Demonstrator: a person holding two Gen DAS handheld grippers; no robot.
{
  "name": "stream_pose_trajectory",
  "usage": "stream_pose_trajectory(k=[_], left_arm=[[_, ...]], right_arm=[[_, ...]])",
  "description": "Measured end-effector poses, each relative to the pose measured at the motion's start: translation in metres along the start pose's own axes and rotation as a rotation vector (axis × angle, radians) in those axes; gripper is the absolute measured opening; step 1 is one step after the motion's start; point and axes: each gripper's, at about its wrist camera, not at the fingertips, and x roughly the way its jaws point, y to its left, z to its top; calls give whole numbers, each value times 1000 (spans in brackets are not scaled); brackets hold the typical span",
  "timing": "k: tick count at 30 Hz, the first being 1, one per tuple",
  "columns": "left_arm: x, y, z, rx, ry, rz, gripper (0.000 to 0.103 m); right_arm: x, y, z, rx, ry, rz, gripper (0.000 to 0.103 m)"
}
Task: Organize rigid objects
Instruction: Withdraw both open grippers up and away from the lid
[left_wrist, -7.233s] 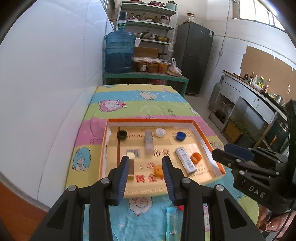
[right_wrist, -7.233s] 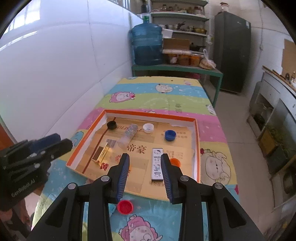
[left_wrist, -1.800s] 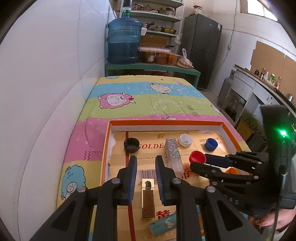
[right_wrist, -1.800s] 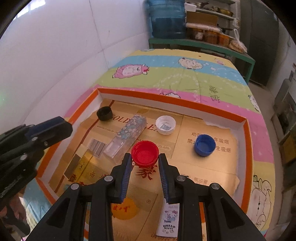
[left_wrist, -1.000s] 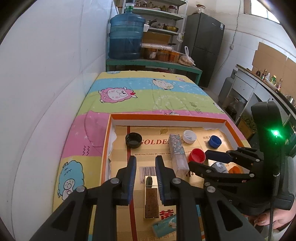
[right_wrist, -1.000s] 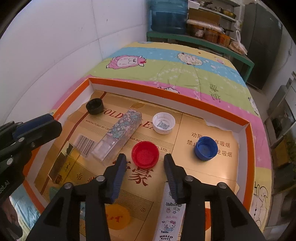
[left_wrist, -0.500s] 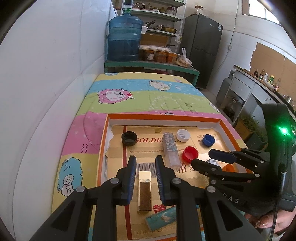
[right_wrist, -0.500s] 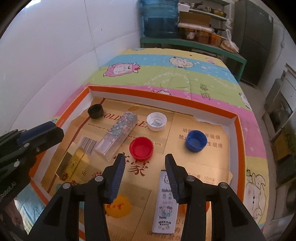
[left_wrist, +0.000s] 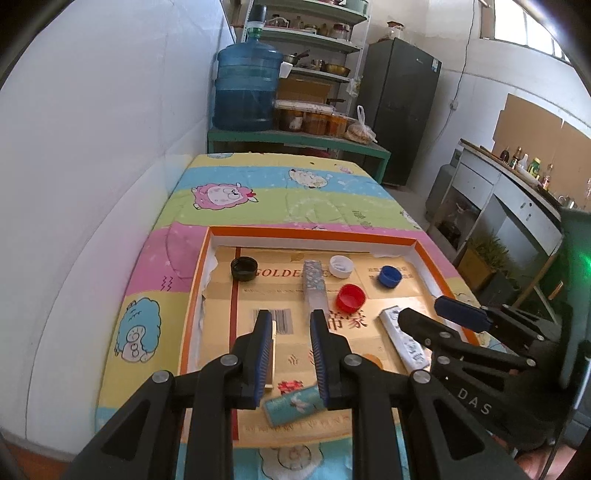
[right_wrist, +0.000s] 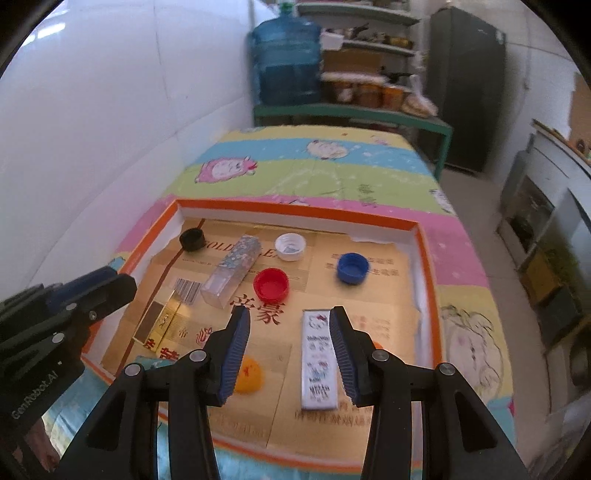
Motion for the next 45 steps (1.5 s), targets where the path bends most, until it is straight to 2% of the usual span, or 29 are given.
stream_pose_trajectory(k=[25,38,45], left_arm=[[-95,-31,-45,16,-66,16,21],[-150,-40,-66,13,-131,43,21],[-180,-49,-81,37,-174,145,21]], right_arm=[[-113,13,-61,59,-101,-81,46],[-166,27,-84,57,-146,-108,46],[-193,35,-98,64,-185,-116,46]])
